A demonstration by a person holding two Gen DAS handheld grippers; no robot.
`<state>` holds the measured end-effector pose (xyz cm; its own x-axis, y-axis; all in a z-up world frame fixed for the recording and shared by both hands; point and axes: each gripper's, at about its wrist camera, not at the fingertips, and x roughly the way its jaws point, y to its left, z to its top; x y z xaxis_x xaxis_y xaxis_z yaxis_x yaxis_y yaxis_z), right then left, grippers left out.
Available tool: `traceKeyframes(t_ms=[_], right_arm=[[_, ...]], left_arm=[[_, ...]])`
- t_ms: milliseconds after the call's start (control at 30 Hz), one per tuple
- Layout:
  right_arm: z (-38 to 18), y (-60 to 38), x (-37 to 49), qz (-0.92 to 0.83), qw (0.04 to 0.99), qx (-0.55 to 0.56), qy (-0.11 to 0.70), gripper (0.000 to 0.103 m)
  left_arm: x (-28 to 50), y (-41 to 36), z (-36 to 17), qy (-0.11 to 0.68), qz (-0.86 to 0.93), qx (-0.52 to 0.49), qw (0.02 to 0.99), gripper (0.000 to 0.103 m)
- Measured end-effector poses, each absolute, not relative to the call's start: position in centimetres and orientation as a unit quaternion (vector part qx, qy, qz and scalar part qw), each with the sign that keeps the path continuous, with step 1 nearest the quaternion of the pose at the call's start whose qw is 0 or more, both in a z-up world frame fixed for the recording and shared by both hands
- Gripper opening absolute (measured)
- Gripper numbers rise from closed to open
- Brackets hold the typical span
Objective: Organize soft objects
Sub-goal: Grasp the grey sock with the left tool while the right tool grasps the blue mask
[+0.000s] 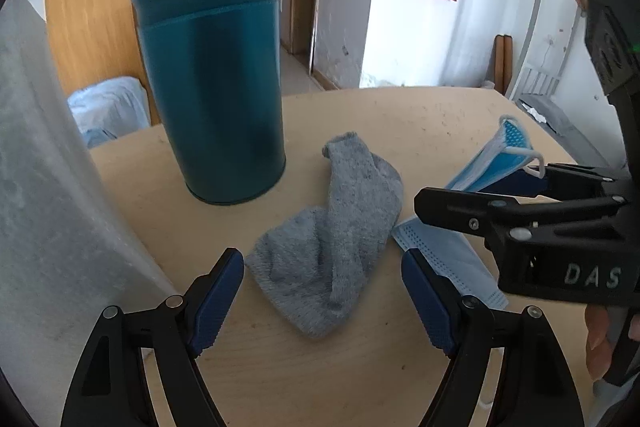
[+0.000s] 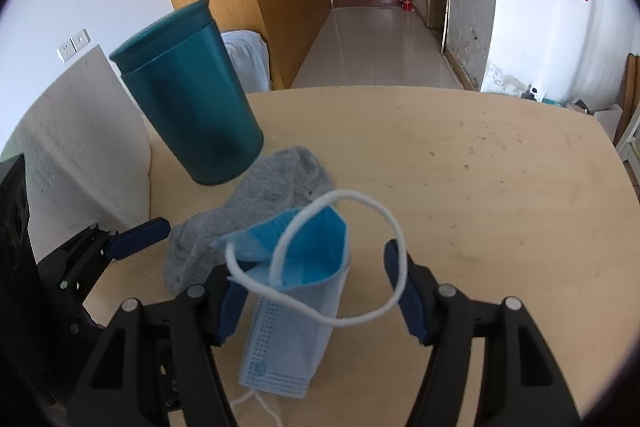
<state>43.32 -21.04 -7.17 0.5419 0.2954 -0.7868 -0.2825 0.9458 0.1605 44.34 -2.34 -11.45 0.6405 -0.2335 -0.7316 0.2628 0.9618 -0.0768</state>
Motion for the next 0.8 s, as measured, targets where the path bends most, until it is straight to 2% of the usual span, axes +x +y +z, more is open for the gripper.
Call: traceKeyframes(t_ms=[67,133,200,233,300,367,433,500,600,800], right_arm=[[-7.2,-20.9,43.7,0.164,0.878,0.003,0.450,0.070],[-7.3,-20.9,43.8,0.160,0.878,-0.001,0.451,0.070],[-7.5,-20.9,44.0,0.158,0.878,0.000,0.452,0.070],[-7.6,-20.8,44.1,0.158,0.877,0.003,0.454,0.069],[-7.8,-20.9,44.2,0.159,0.876,0.008,0.454,0.042],[-7.9,-21.1,44.3,0.166,0.871,0.015,0.461,0.039],[-7.7,-21.4,44.2,0.168,0.872,0.023,0.460,0.032],[-7.5,-21.6,44.0,0.170,0.871,0.024,0.460,0.026],[-7.1,-21.9,43.6,0.171,0.874,0.029,0.453,0.023],[-5.7,-22.4,42.4,0.177,0.881,0.038,0.438,0.023]], left_arm=[[44.5,-2.3,-11.5,0.405,-0.141,0.014,0.903,0.081],[44.7,-2.3,-11.6,0.408,-0.146,0.011,0.901,0.075],[45.3,-2.2,-11.6,0.417,-0.148,0.012,0.897,0.059],[45.3,-2.2,-11.7,0.422,-0.149,0.009,0.894,0.054],[45.2,-2.1,-11.7,0.422,-0.149,0.007,0.894,0.047],[44.9,-2.1,-11.7,0.423,-0.149,0.007,0.894,0.041],[44.8,-2.2,-11.6,0.422,-0.154,0.003,0.893,0.032],[44.4,-2.4,-11.5,0.418,-0.156,0.004,0.895,0.020],[43.9,-2.4,-11.4,0.413,-0.162,0.009,0.896,0.013],[43.1,-2.6,-10.4,0.395,-0.166,0.018,0.903,0.010]])
